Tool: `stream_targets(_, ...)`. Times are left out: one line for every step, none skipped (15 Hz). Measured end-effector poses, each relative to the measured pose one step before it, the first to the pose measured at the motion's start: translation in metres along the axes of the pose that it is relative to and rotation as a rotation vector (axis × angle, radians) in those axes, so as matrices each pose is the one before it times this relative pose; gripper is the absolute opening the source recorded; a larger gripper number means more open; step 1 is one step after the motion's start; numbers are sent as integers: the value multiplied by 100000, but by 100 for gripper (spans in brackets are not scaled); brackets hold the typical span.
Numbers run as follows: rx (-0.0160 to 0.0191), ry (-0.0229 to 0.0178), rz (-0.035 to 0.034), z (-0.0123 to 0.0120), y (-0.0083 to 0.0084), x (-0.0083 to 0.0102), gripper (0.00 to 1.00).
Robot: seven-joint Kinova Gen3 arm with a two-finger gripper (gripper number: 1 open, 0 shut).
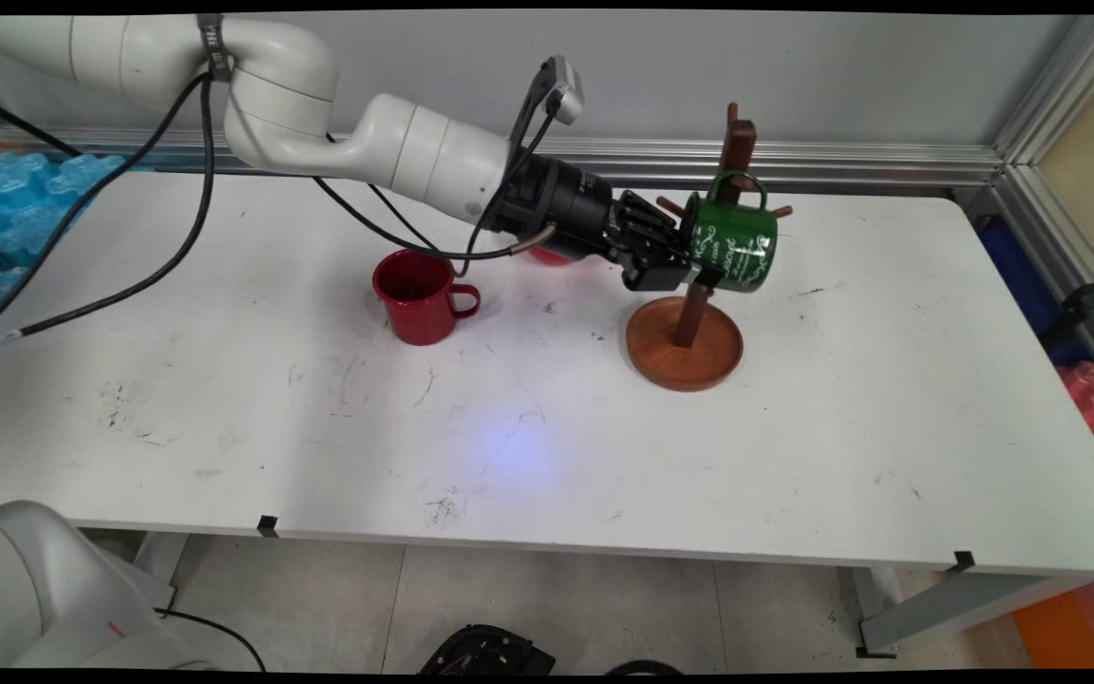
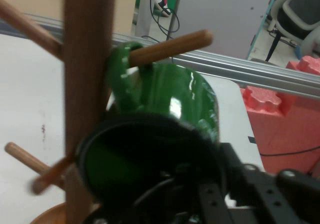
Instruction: Place the picked object on the table
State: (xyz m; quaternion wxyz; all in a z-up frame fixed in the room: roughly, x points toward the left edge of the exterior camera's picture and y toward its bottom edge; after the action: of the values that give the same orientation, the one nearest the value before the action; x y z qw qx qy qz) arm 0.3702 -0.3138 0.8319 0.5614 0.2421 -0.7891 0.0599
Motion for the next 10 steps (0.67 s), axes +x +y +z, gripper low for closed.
stream_targets(4,62,-85,40,4,-10,0)
stream_targets(-32,70,-70,40,13,-1,0)
stream_targets(-37,42,-54,38,13,-2,0)
stream_targets(-29,63,-56,33,18,1,0)
stream_targets(-47,67,-62,30,15,3,0)
stream_targets(-34,46,-46,30,15,9,0)
stream_targets(-49,53,-61,25,27,10,0)
stream_targets(-67,72,-41,20,23,15,0)
stream_targets(-41,57,-21,12,18,17,0)
stream_targets(-76,94,-30,12,26,31,0)
